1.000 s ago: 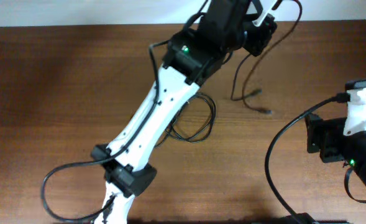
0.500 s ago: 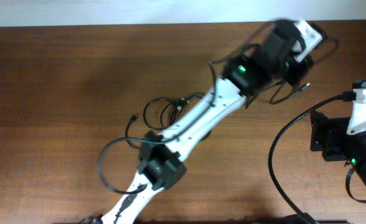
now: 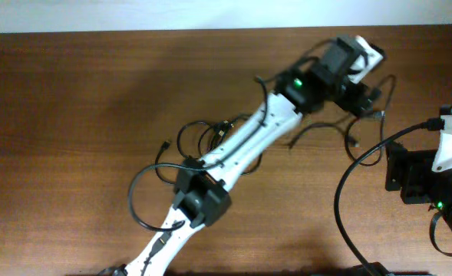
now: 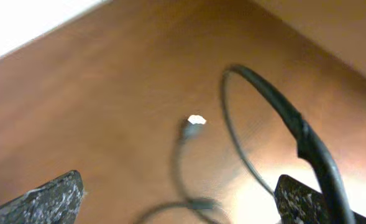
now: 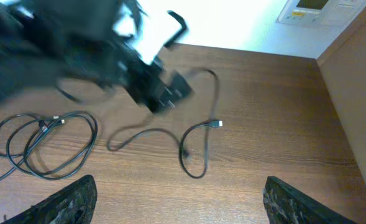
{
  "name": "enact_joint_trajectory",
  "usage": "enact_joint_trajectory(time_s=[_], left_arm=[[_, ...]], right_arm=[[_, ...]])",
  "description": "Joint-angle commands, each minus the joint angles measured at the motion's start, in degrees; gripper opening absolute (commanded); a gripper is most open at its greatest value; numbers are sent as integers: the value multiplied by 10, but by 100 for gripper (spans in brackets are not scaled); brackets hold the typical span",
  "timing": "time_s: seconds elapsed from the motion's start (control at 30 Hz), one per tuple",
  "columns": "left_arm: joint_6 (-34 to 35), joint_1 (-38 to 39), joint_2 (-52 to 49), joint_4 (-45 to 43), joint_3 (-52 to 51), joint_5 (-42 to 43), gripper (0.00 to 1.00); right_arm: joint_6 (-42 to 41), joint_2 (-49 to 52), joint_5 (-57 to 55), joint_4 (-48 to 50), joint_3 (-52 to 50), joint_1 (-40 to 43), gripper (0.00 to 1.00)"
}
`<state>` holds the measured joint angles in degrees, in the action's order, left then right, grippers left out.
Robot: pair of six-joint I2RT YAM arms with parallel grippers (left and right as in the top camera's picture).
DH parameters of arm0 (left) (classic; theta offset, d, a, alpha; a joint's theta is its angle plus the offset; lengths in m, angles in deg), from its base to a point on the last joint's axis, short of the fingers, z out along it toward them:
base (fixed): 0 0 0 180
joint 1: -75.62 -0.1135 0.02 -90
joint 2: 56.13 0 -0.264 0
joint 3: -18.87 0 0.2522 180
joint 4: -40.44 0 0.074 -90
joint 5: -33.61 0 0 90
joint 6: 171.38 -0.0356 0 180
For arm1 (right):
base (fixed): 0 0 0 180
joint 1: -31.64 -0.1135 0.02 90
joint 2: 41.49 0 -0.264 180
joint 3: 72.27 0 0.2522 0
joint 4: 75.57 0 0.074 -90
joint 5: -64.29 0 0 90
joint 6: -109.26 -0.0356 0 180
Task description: Untangle cables
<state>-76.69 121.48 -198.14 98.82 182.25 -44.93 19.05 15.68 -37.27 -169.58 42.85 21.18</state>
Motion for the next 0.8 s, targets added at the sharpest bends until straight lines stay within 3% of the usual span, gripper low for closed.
enact_joint_trajectory(time_s=[0.0, 0.13, 0.3, 0.47, 0.63, 0.77], left_arm=[[-17, -32, 98, 35, 28, -78, 99], [-17, -60, 143, 80, 28, -123, 99], [-30, -70, 174, 110, 28, -108, 99], [-30, -70, 192, 147, 28, -239, 99], [-25, -89, 281, 209, 28, -357, 99], [2, -119, 346, 253, 28, -374, 99]], right_arm=[[-7, -2, -9, 1, 3, 5, 85], [-8, -2, -7, 1, 3, 4, 85], [-11, 1, -7, 2, 3, 5, 85], [-25, 30, -7, 5, 3, 5, 85], [-50, 115, -15, 15, 3, 5, 85], [-111, 181, -52, 51, 3, 5, 84]])
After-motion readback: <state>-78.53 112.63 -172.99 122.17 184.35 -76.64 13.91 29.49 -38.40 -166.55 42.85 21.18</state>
